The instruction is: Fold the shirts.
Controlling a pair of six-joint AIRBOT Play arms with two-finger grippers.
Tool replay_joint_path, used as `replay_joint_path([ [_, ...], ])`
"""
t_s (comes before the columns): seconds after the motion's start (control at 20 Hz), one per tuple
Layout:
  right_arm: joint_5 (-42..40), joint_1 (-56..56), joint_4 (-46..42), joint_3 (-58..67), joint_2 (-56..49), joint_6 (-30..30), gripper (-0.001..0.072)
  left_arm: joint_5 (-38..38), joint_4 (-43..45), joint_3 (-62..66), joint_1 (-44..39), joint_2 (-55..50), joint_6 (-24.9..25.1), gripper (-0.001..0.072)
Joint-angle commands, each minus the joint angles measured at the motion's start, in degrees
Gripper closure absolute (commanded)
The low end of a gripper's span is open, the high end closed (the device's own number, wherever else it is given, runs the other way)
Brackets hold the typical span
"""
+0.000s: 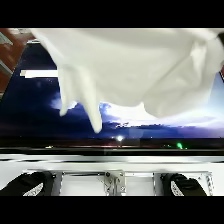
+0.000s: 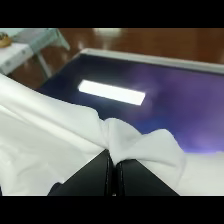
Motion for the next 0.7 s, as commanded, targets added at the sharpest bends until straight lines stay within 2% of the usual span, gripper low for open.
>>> replay_joint_path([
  [0.0, 19.0, 0.0, -2.4, 1.8, -2.3, 3.1, 0.0649, -20.4, 16.5, -2.2, 0.1, 0.5, -7.0, 0.0673],
  [0.1, 28.6, 0.0, -4.4, 1.4, -5.5, 4.0, 0.0649, -28.9, 21.2, -7.9, 0.1, 0.6, -7.3, 0.0673],
  [0.2, 28.4, 0.1, -3.8, -1.9, -7.5, 4.2, 0.0649, -32.2, 21.5, -16.3, -0.3, 0.9, -7.6, 0.0673],
  [0.35, 27.3, 0.4, -2.1, -11.9, -10.8, 3.3, 0.0649, -31.6, 21.5, -29.5, -2.0, 1.8, -8.9, 0.0673],
  [0.5, 19.5, 4.9, -4.4, -25.0, -16.0, 0.0, 0.0649, -26.6, 22.3, -39.6, -1.8, 1.8, -8.9, 0.0673],
  [0.65, 4.2, 10.9, -6.1, -33.9, -24.7, -2.7, 0.0649, -19.7, 25.1, -46.6, -1.8, 1.2, -9.4, 0.0673],
])
